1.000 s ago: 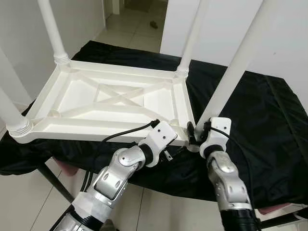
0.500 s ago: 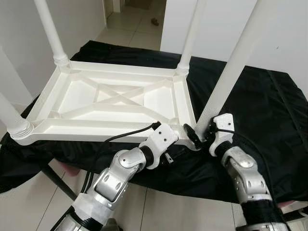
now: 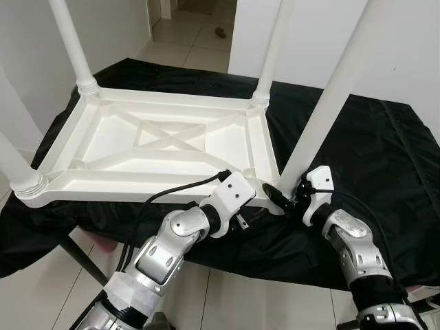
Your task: Building children table
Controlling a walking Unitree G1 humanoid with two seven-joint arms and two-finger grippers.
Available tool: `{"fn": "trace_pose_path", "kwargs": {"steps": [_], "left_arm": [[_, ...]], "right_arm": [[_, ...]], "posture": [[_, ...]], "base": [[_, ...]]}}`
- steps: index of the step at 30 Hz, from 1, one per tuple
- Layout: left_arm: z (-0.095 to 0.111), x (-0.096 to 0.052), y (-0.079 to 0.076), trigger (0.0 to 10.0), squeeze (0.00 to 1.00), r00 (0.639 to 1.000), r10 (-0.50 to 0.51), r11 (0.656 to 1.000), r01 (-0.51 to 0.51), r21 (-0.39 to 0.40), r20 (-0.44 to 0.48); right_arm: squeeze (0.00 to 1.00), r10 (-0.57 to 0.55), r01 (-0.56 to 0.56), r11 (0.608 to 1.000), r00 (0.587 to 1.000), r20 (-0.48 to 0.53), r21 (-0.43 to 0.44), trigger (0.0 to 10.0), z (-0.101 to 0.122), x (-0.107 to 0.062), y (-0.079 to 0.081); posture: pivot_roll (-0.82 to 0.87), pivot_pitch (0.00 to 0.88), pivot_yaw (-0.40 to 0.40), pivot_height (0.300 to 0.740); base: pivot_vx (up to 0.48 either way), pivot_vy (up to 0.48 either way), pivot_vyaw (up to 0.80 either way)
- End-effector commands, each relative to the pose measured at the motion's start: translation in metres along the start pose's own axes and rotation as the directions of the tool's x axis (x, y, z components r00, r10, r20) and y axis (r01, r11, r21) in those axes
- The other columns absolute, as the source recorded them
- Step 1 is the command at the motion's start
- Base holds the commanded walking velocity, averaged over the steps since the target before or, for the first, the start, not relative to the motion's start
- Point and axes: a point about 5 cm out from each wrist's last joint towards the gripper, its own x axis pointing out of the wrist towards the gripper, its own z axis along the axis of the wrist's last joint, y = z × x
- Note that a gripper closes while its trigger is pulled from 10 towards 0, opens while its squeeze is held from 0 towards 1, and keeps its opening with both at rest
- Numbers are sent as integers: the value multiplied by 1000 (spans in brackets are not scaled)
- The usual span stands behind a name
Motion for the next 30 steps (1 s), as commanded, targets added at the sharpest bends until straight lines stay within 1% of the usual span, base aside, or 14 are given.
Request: {"fn": "trace_pose_path", "kwargs": {"steps": [1,7,11,13,15,16,17,18,20,23,25,28,29,30], "left_arm": [[0,2,-1,10000,0,999,-32,1000,32,2,-5],[-1,1,-2,10000,0,1000,-28,1000,28,-2,-6],[-1,1,-3,10000,0,1000,-27,1000,27,-8,-4],[-1,1,-4,10000,0,1000,-29,999,29,-13,-3],[-1,1,-4,10000,0,1000,-29,999,29,-13,-3],[-1,1,-5,10000,0,999,-32,999,32,-14,-3],[-1,1,-5,10000,0,999,-32,999,32,-14,-3],[-1,1,-6,10000,0,999,-34,999,34,-14,-4],[-2,1,-6,10000,0,999,-38,999,38,-12,-6],[-3,1,-6,10000,0,999,-39,999,39,-11,-7],[-3,1,-5,10000,0,999,-39,999,39,-12,-7],[-2,2,-5,10000,0,999,-41,999,41,-13,-5],[-2,2,-5,10000,0,999,-43,999,43,-13,-5],[-2,2,-5,10000,0,999,-45,999,45,-13,-5]], "right_arm": [[0,27,-27,999,1000,-5,-21,0,-1,0,-1],[0,-32,32,999,999,12,40,0,-4,-1,4],[0,-131,132,989,991,-17,63,0,-9,0,7],[0,-238,238,966,971,-16,98,0,-9,2,20],[0,-238,238,966,971,-16,98,0,-9,2,20],[0,-325,326,937,945,-30,123,0,-9,2,23],[0,-325,326,937,945,-30,123,0,-9,2,23],[0,-442,445,884,896,-55,141,0,-9,1,24],[0,-584,588,792,808,-79,167,0,-8,-1,27],[0,-613,616,768,786,-77,176,0,-7,-1,29],[0,-651,650,735,756,-65,195,0,2,1,41],[0,-633,628,760,773,-24,167,0,12,5,49],[0,-626,621,766,779,-23,166,1529,13,5,49],[0,-624,619,767,781,-27,167,1529,13,5,48]], "posture": [[132,10,-35,740],[134,17,-45,740],[134,22,-51,740],[130,25,-52,740],[130,25,-52,740],[129,24,-53,740],[129,24,-53,740],[128,20,-53,740],[125,17,-53,740],[125,17,-53,740],[113,10,-45,740],[110,8,-47,740],[107,6,-44,740],[107,6,-44,740]], "base": [[0,0,0],[0,0,0],[0,0,0],[0,0,0],[0,0,0],[0,0,0],[0,0,0],[0,0,0],[0,0,0],[0,0,0],[0,0,0],[0,0,0],[0,0,0],[0,0,0]]}}
